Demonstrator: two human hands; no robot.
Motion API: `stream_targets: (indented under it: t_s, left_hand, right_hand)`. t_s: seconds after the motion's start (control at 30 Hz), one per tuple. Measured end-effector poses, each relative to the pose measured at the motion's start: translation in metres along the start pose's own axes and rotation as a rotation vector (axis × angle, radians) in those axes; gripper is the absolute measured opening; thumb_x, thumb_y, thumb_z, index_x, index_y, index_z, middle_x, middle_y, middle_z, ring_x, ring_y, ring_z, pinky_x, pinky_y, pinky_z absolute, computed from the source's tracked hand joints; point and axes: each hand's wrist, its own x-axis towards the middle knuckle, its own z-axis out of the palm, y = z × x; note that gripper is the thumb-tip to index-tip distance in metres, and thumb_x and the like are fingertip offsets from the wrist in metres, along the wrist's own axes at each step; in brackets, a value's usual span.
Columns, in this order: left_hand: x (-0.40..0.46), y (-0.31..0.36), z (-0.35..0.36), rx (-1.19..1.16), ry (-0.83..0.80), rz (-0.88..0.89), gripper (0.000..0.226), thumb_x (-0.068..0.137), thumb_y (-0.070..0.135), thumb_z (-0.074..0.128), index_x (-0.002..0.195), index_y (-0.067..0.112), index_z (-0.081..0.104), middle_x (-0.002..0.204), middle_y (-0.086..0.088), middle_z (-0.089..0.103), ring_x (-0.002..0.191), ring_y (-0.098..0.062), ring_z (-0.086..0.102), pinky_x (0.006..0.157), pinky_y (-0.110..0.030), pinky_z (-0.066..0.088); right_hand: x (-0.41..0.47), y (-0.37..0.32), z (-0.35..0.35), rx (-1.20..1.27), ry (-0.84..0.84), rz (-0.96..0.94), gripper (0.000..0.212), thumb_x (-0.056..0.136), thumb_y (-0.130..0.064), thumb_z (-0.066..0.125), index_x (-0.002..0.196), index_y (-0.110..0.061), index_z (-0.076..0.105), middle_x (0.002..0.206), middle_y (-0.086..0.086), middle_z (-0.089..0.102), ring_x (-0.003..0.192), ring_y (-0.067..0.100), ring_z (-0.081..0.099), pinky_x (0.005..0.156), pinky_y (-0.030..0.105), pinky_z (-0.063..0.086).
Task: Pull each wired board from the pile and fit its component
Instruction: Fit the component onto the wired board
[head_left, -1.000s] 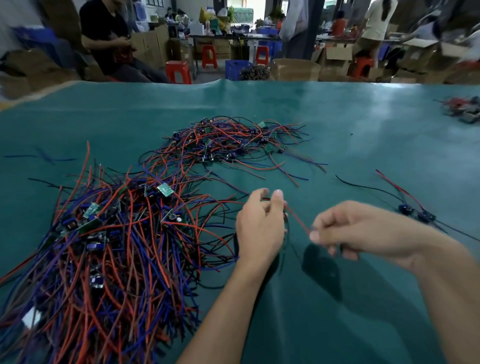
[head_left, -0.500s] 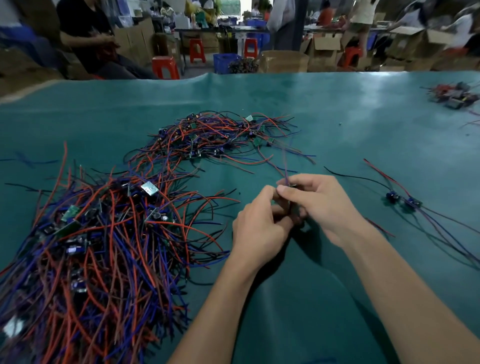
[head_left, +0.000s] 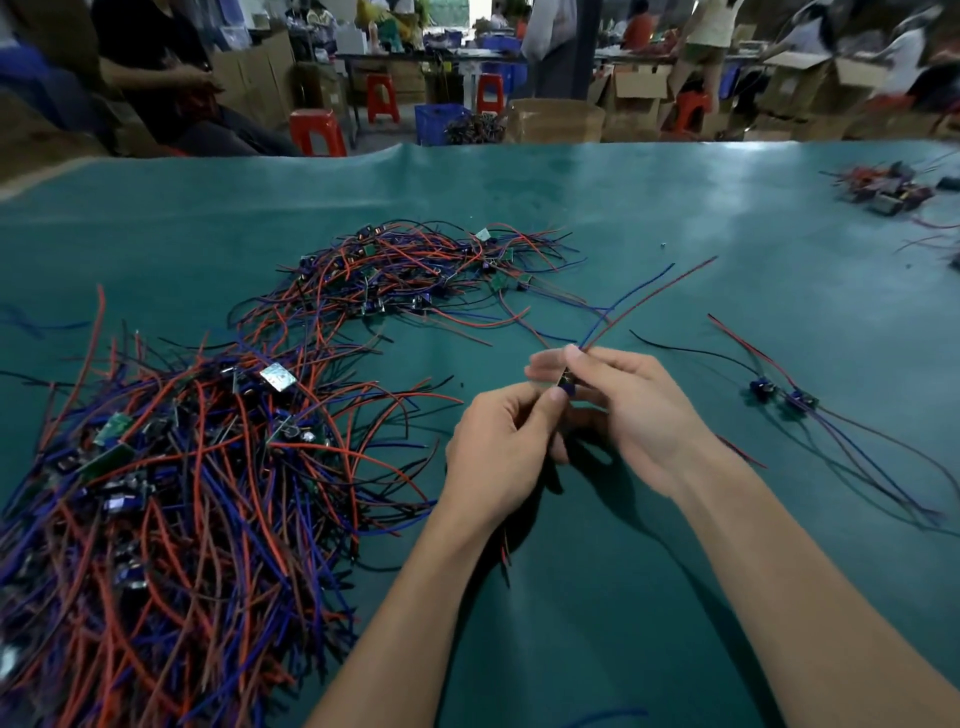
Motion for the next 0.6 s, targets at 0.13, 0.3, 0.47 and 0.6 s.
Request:
stream_targets:
  t_s: [0.13,0.3,0.47,0.6]
  left_hand:
    - [-0.002,0.001,-0.001,0.047,-0.026,-0.005,0.041,0.088,0.058,0.046,0.076,0.026,0.068,0.044,0.003,0.055,0.043,-0.017,0.048,0.064,-0.041,0.048]
    - [-0.003,0.002,-0.001,0.12,-0.09,-0.017,0.038,0.088,0.057,0.047,0.071,0.028,0.066,0.042,0.003,0.05,0.045,-0.018,0.046,0.066,-0.037,0.042]
    - [-0.004,0.0,0.003,0.099,0.003,0.021,0.036,0.089,0.053,0.045,0.075,0.025,0.063,0.049,-0.01,0.045,0.05,-0.023,0.04,0.059,-0.043,0.042]
    - [-0.001,-0.004,0.004,-0.064,0.123,0.015,0.034,0.093,0.048,0.042,0.081,0.021,0.057,0.048,0.006,0.039,0.048,-0.022,0.034,0.057,-0.038,0.031]
  right_hand:
    - [0.002,-0.002,-0.01,-0.221,0.124,-0.185,0.02,0.098,-0.015,0.064,0.083,-0.012,0.076,0.089,0.008,0.077,0.083,0.013,0.067,0.07,0.028,0.05]
    - [0.007,-0.012,-0.041,-0.191,0.449,-0.309,0.021,0.096,-0.017,0.067,0.076,-0.017,0.075,0.077,-0.001,0.075,0.072,0.008,0.066,0.056,0.018,0.045]
    - [0.011,-0.008,-0.051,0.144,0.784,-0.221,0.032,0.104,-0.025,0.056,0.077,-0.013,0.068,0.083,0.007,0.071,0.062,0.014,0.056,0.05,0.023,0.044]
    - [0.011,0.002,-0.017,0.056,0.495,-0.023,0.031,0.098,-0.037,0.064,0.09,-0.007,0.068,0.09,0.012,0.074,0.066,0.02,0.065,0.051,0.029,0.055]
